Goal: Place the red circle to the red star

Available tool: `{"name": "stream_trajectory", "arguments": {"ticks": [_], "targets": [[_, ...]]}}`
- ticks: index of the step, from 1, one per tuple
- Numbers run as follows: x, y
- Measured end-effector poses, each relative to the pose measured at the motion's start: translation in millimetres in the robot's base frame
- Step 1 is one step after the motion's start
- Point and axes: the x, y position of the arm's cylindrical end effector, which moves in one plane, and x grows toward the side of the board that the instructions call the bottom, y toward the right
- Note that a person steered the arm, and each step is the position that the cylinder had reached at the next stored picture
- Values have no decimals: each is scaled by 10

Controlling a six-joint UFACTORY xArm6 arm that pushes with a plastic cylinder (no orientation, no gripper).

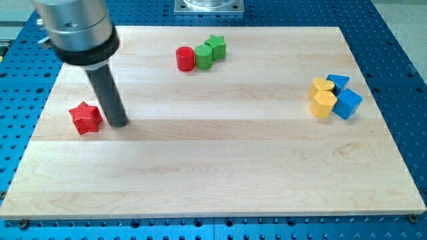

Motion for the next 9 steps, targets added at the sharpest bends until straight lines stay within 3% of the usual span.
{"name": "stream_trajectory", "arguments": {"ticks": [3, 5, 6, 8, 9], "targets": [[66, -519], [-760, 1093], [-1323, 1223], [-1929, 1163], [-1673, 467]]}}
